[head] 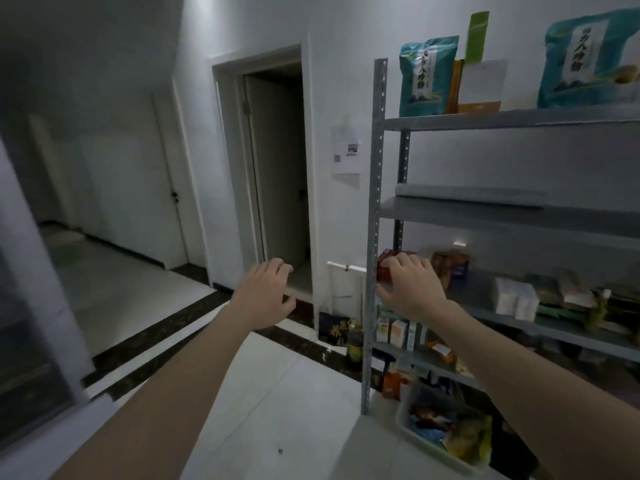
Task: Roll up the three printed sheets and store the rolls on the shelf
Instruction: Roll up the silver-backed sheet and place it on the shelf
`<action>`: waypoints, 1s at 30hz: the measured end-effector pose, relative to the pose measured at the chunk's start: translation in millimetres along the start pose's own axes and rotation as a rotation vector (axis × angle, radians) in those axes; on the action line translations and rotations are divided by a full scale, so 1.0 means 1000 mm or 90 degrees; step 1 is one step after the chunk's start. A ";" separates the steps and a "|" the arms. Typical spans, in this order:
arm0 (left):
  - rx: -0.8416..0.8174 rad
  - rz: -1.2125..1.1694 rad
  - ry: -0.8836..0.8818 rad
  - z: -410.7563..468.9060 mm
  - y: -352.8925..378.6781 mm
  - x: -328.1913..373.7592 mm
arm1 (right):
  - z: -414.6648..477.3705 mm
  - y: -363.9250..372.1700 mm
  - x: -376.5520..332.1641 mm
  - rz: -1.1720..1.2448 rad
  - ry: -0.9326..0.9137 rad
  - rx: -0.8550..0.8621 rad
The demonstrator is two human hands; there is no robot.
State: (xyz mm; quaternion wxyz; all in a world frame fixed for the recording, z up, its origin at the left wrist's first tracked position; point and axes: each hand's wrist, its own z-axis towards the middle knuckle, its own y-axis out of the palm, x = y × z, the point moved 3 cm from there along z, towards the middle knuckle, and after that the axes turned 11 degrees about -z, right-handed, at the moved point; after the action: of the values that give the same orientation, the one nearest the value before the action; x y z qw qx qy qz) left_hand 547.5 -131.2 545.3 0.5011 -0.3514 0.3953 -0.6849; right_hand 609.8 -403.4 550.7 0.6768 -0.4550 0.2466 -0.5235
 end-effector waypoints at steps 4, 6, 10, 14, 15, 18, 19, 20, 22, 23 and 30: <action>0.020 0.049 -0.076 -0.059 -0.039 -0.036 | 0.005 -0.018 -0.070 0.052 -0.073 0.010; 0.026 0.058 -0.125 -0.095 -0.062 -0.056 | 0.007 -0.027 -0.111 0.069 -0.103 0.015; 0.040 0.098 -0.223 -0.181 -0.110 -0.099 | 0.000 -0.052 -0.206 0.106 -0.178 0.025; 0.031 0.170 -0.314 -0.283 -0.167 -0.136 | -0.023 -0.086 -0.317 0.150 -0.266 0.048; 0.024 0.190 -0.334 -0.309 -0.182 -0.144 | -0.031 -0.095 -0.346 0.163 -0.288 0.052; 0.022 0.218 -0.397 -0.390 -0.227 -0.164 | -0.064 -0.127 -0.429 0.205 -0.352 0.061; 0.023 0.223 -0.415 -0.417 -0.240 -0.169 | -0.076 -0.138 -0.455 0.217 -0.374 0.067; 0.020 0.230 -0.433 -0.444 -0.253 -0.172 | -0.090 -0.149 -0.480 0.227 -0.396 0.073; 0.007 0.247 -0.473 -0.496 -0.276 -0.178 | -0.117 -0.168 -0.528 0.248 -0.445 0.075; 0.003 0.256 -0.491 -0.520 -0.287 -0.179 | -0.130 -0.177 -0.551 0.258 -0.469 0.074; 0.011 0.311 -0.608 -0.647 -0.335 -0.170 | -0.211 -0.227 -0.655 0.307 -0.597 0.091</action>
State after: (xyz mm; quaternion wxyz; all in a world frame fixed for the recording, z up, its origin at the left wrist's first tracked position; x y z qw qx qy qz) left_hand -114.1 216.9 545.3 0.7727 -0.5175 0.1881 -0.3159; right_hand 112.8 123.7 558.4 0.8448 -0.5234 -0.0210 -0.1092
